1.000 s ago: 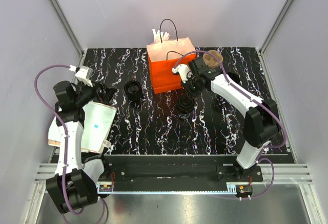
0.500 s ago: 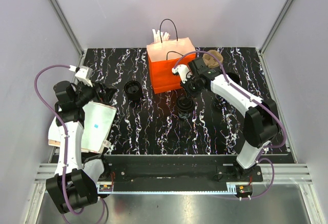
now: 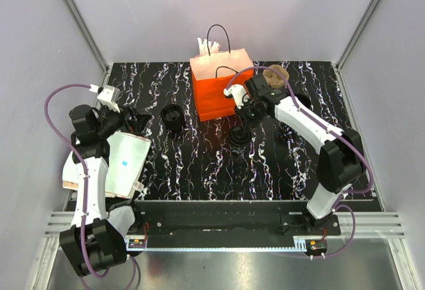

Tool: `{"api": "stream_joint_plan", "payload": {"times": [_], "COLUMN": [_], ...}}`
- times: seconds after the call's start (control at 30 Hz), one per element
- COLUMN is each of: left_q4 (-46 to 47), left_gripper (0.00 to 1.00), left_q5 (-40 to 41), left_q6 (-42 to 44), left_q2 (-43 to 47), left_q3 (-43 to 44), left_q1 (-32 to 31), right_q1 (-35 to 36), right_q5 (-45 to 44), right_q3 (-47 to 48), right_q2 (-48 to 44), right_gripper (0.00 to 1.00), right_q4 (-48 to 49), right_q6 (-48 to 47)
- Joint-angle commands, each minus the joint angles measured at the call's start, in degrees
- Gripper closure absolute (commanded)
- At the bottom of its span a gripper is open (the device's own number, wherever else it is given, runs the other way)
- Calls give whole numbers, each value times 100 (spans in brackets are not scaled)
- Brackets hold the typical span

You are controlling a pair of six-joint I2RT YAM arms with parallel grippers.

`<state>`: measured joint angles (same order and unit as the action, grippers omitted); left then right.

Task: Pack the takeout coffee

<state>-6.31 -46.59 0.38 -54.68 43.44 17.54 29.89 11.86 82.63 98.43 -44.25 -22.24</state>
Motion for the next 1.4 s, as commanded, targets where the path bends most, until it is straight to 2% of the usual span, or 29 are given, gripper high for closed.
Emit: {"api": "stream_joint_plan", "payload": {"times": [0.0, 1.03, 1.23, 1.37], "left_q4": [332, 341, 358, 349], "left_gripper": [1, 1, 1, 1], "left_q5": [-184, -210, -219, -219], "left_q6": [41, 41, 41, 41], "left_q2": [53, 27, 36, 36], "left_q3": [-55, -55, -55, -64], "left_q1": [30, 21, 21, 30], "right_q1": [17, 114, 140, 166], "right_q5": [106, -307, -298, -307], "right_q3": [122, -10, -10, 16], "right_q2": [-290, 132, 167, 159], "right_gripper": [98, 96, 87, 74], "right_q4": [-49, 268, 268, 259], "right_q6": [53, 167, 176, 211]}}
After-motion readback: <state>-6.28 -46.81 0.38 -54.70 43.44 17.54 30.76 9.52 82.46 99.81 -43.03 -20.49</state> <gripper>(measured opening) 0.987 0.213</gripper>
